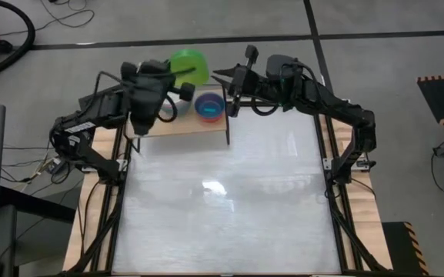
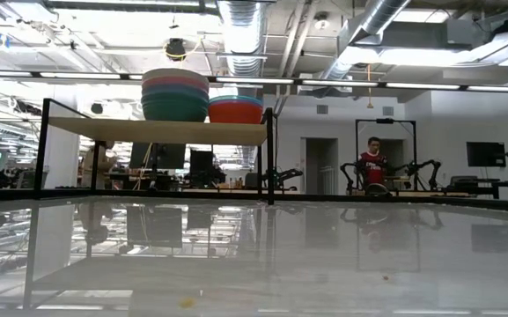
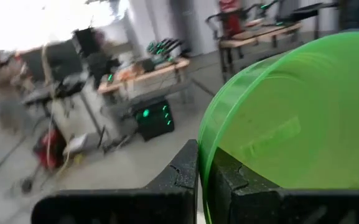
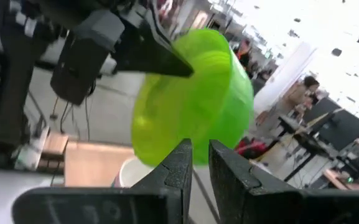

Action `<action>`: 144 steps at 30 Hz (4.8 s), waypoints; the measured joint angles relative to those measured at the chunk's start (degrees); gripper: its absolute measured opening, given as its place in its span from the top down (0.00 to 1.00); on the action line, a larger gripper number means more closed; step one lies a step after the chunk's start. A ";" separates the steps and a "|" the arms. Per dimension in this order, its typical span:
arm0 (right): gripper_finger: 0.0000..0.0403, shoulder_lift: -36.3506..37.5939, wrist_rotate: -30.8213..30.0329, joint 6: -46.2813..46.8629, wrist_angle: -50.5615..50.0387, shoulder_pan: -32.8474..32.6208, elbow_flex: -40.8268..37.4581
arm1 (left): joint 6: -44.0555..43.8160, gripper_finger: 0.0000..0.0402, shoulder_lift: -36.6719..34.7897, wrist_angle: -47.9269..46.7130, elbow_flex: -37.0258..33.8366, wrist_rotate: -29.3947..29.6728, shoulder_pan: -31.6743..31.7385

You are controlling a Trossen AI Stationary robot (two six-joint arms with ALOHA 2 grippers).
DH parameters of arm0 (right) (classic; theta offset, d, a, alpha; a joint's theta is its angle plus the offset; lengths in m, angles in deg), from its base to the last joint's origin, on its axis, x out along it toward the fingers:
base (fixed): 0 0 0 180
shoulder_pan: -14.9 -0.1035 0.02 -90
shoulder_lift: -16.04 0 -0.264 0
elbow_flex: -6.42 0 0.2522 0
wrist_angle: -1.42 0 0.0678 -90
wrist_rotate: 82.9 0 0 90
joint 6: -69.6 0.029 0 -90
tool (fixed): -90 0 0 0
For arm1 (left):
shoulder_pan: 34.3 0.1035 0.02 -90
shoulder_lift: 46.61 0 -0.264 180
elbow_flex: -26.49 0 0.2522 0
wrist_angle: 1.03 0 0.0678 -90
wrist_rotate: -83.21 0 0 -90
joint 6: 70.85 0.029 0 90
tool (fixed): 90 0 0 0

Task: Place and stack bowls onto a shelf
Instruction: Stack the small green bowl on top of the small blue bowl on the shelf, then return to Home Position

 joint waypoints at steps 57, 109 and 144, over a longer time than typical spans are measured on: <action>0.94 0.09 -13.09 4.99 5.21 4.99 0.00 | 53.42 0.48 1.45 24.80 6.73 -31.98 2.52; 0.94 -17.88 22.01 34.42 -21.30 22.61 0.00 | 65.60 0.45 0.63 23.77 16.39 -4.44 -21.31; 0.55 -21.11 23.46 34.50 -21.68 22.07 6.71 | 65.45 0.45 0.63 23.49 16.37 -3.47 -21.31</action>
